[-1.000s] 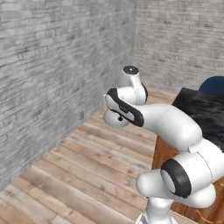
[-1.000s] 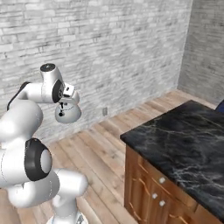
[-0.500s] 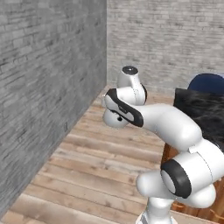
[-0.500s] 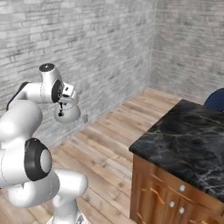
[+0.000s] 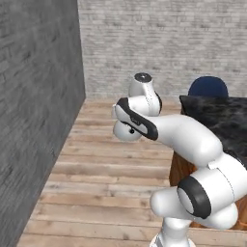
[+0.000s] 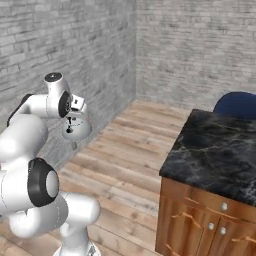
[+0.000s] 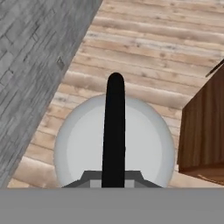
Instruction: The kettle is done boiling. Turn off the stove, then wait for 300 timesteps before moving the kettle to the dining table.
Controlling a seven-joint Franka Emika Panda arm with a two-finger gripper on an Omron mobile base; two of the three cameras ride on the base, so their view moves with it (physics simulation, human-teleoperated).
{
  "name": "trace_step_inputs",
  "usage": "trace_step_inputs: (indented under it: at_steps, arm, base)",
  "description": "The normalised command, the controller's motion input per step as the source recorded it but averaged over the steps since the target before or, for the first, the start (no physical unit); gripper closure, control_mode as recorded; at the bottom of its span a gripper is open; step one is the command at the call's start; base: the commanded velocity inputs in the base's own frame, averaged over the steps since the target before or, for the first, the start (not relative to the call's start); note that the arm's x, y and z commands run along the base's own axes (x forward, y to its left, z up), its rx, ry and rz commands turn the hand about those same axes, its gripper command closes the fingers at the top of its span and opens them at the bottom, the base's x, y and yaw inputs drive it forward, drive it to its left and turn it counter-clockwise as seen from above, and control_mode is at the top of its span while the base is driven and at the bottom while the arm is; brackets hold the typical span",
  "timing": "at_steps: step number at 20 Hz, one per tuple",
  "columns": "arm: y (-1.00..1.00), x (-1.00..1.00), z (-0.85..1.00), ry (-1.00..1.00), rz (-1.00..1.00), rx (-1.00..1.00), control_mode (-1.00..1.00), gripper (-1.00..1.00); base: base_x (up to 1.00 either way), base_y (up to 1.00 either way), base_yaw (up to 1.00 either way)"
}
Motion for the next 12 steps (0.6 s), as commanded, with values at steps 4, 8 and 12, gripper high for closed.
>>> trace_step_inputs:
  at_steps: [4,8,12]
  arm:
    - [0.00,0.00,0.00,0.00,0.00,0.00,1.00,1.00]
    - [0.00,0.00,0.00,0.00,0.00,0.00,1.00,1.00]
    - [0.00,0.00,0.00,0.00,0.00,0.00,1.00,1.00]
  base:
    - [0.28,0.56,-0.44]
    - [0.28,0.52,-0.44]
    - [0.28,0.52,-0.43]
